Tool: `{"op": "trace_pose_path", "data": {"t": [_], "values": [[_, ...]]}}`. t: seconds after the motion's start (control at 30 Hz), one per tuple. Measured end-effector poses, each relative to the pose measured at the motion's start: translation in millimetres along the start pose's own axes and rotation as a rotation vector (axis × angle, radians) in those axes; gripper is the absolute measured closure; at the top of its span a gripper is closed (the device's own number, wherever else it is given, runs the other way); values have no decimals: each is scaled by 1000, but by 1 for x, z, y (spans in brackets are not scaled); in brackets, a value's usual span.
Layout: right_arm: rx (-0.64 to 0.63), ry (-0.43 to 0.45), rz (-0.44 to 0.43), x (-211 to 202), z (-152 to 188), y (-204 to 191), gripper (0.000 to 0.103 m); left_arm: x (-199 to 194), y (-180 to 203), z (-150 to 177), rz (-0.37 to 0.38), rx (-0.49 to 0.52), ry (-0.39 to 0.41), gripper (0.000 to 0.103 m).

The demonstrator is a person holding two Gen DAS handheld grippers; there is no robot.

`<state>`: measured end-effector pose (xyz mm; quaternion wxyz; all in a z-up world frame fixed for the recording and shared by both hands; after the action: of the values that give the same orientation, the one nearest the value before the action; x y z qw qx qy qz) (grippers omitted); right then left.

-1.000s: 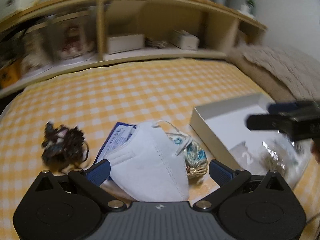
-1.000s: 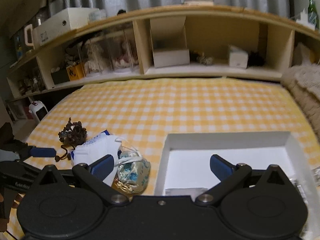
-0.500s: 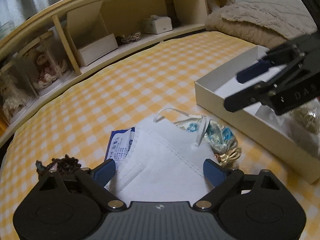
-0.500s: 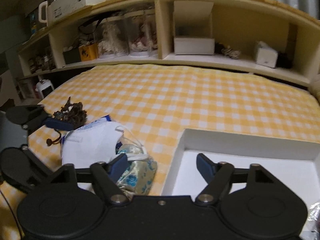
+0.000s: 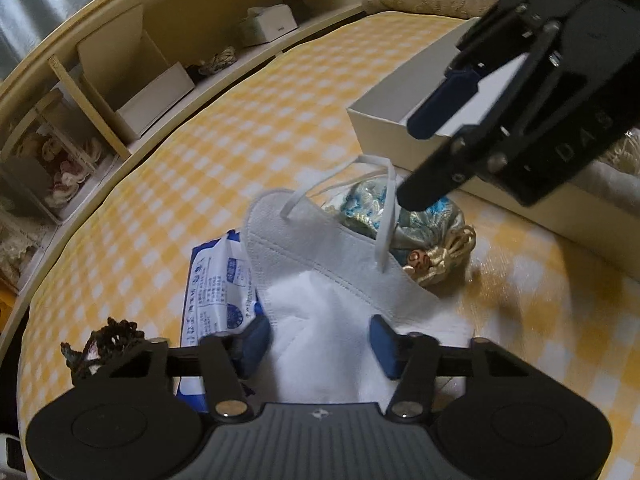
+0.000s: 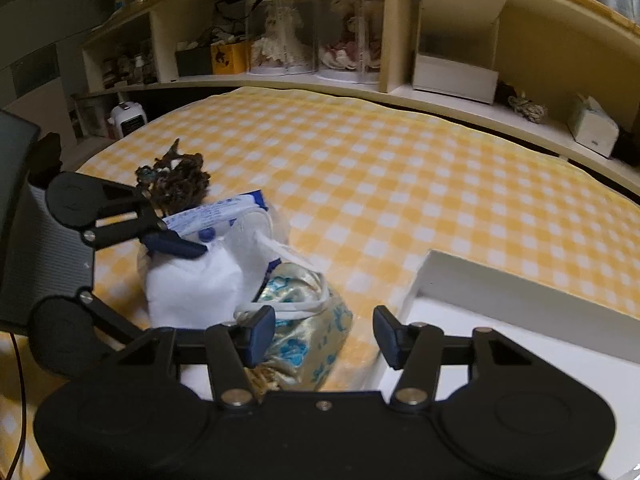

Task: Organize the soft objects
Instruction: 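Grasp the white face mask with the left tool while the right tool grasps the floral pouch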

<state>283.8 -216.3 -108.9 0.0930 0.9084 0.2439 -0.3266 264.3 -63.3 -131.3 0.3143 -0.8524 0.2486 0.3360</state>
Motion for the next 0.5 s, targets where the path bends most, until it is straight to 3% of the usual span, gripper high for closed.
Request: {"op": "trace_pose_path", "data": {"t": [0.1,0.2,0.5], "values": [[1,-5,-7,-1,0,-2,48,-3,-4,-1,-3,-24,-5,73],[-6,-9,-14,-4,1,-4,48,-7,-12,-2,5,-76,-5,80],[-57,-35,-58,2,0,-16,48,-36,-48,-1,37,-356,41,82]]}}
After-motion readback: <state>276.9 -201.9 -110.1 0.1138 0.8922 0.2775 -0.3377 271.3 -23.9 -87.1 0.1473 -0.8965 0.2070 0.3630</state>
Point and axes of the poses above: each gripper's, at about its wrist camera, not at the fingertips, and x roughly the way its jaws point, y to its right, z to its underside, the point moved 2 cm from there along x, roughly the way its jaws point, and after that the axes turned 2 degrees about -x, right-handed, at the moved point
